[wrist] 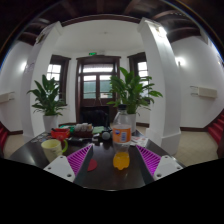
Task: Pour water
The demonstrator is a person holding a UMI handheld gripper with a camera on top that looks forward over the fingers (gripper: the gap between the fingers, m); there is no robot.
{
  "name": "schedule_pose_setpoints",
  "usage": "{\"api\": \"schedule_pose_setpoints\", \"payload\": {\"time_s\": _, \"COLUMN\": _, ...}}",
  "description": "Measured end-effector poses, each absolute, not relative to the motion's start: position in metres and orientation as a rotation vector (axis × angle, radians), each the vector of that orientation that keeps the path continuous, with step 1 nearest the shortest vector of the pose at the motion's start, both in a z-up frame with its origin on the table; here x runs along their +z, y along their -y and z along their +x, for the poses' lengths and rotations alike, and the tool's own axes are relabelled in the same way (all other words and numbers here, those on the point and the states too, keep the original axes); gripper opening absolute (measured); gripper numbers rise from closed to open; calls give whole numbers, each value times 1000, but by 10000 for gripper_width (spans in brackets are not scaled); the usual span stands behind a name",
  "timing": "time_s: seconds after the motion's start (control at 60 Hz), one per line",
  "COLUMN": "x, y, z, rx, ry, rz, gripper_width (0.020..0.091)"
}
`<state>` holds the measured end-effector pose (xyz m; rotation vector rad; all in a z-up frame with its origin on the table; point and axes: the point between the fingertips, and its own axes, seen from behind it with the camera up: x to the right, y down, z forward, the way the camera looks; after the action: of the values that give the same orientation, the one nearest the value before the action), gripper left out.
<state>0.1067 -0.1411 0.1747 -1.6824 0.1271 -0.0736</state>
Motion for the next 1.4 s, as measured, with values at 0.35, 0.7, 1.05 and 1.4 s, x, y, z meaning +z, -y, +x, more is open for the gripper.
{"api": "schedule_pose_setpoints", "payload": {"time_s": 0.35, "x": 171, "y": 47, "z": 118, "rx": -87, "ry": -107, "rz": -1673, "gripper_width": 839}}
{"api": "schedule_pose_setpoints", "payload": {"time_s": 0.7, "x": 167, "y": 22, "z": 119, "rx": -93, "ry": -36, "rz": -1680, "gripper_width": 386}}
{"api": "schedule_pose_setpoints", "payload": {"time_s": 1.05, "x": 162, "y": -12, "z": 123, "rx": -303, "ry": 265, "rz": -1704, "gripper_width": 302}}
{"api": "schedule_pose_setpoints", "payload": {"time_s": 1.4, "x": 203, "y": -36, "z": 88, "rx": -996, "ry": 1131, "rz": -1404, "gripper_width": 305}}
